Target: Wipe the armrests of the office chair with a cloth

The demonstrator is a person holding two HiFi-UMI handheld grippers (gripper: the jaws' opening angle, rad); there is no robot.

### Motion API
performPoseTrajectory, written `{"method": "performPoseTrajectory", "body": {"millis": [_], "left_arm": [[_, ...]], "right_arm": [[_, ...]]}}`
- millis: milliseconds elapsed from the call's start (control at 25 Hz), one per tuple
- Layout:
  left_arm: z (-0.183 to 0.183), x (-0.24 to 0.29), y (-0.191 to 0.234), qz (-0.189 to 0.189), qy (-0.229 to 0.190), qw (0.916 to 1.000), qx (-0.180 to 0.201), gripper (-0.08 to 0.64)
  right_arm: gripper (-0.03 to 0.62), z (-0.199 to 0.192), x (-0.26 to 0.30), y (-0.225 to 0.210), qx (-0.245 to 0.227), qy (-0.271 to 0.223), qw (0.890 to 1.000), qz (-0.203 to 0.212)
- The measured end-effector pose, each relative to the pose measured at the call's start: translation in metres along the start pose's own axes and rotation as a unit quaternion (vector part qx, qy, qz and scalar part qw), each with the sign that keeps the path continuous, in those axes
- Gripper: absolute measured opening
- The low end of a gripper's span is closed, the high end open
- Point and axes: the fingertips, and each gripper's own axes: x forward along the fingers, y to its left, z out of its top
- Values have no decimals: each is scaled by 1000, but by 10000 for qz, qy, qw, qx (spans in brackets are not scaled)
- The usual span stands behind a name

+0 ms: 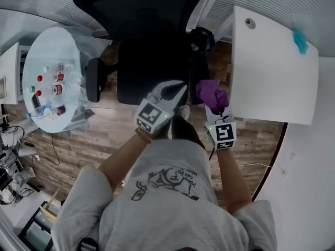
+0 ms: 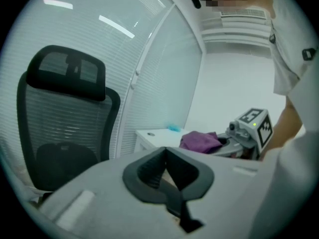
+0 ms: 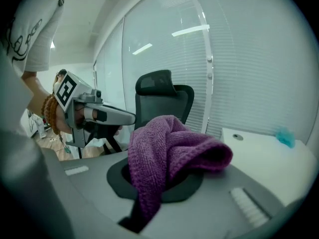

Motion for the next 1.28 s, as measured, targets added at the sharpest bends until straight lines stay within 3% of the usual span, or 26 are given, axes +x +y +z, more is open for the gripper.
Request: {"method": "performPoseTrajectory", "body": {"millis": [360,800,1040,1280], "left_arm": [[76,-39,-19,113,-561,9984,-23,0],[159,-75,-41,182,-1099,9935,232,0],[175,-84,-53,225,-1187,9913,526,0],[174,-92,-52,402,-1225,9906,458,0]], "right_arm": [[35,88,-50,16,-179,-642,9977,-94],[35,172,-97,23,-397,-1342,9901,-58],[35,192,-115,18,-479,-1523,9871,-113],[35,200,-108,31,-611,-1550,9860,85]]}}
